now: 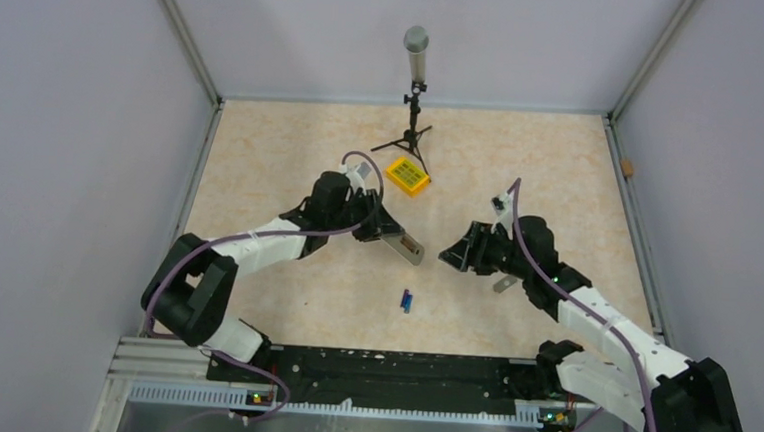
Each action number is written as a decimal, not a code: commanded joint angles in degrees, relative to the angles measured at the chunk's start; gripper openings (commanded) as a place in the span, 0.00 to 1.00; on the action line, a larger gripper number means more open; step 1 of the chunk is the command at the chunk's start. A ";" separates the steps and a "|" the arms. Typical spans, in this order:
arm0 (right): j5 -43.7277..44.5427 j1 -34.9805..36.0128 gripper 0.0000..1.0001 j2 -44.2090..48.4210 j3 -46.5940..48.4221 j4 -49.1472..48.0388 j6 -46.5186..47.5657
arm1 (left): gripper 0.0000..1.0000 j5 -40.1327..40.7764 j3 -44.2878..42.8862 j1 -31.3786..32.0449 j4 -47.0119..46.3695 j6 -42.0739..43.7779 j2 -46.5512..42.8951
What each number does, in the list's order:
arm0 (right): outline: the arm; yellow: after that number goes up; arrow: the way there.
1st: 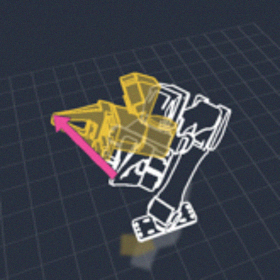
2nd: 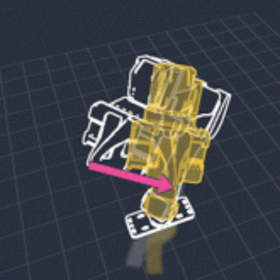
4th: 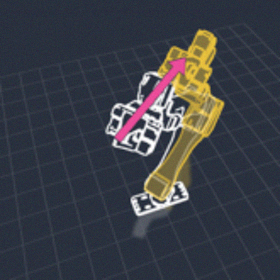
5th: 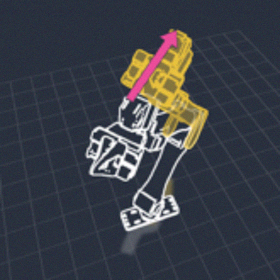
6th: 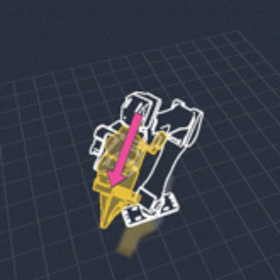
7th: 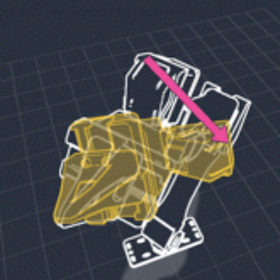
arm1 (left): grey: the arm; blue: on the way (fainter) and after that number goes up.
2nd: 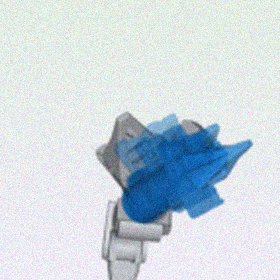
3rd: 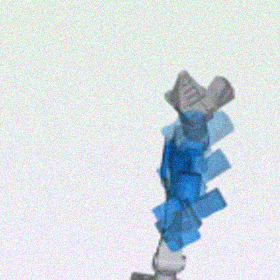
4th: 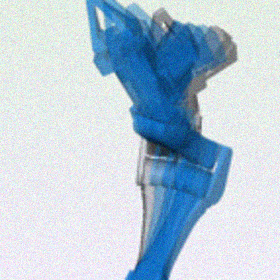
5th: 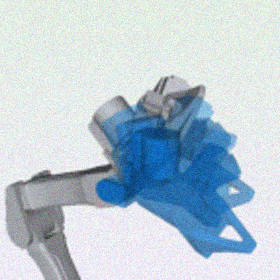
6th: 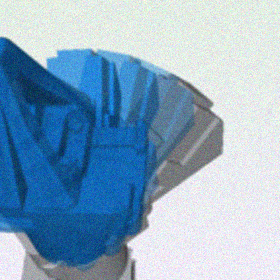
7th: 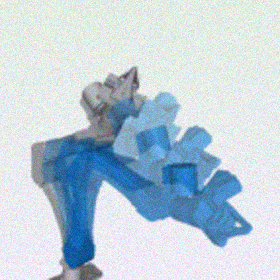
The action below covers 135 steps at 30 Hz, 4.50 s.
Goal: Load the batteries into the remote control
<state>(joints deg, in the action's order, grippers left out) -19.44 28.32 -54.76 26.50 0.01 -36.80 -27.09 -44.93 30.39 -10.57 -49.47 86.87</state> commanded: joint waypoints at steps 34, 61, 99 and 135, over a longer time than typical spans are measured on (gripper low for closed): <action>26.64 28.77 0.56 -11.78 11.85 17.37 -0.13 | 0.48 2.38 39.06 0.83 -4.68 -13.53 -35.58; 25.92 29.38 0.57 -24.90 20.11 17.51 7.23 | 0.99 10.41 31.14 2.49 29.13 -4.20 -45.84; 28.38 31.02 0.36 -34.47 21.60 15.32 4.22 | 0.99 12.35 28.55 2.54 32.23 -1.23 -51.76; 34.42 37.08 0.23 -28.40 17.28 24.75 -1.29 | 0.99 9.71 30.16 2.50 28.62 -2.47 -51.27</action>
<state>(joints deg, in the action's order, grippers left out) 13.96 63.77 -86.08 44.27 22.41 -36.23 -16.58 -15.31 32.77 20.53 -51.44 36.12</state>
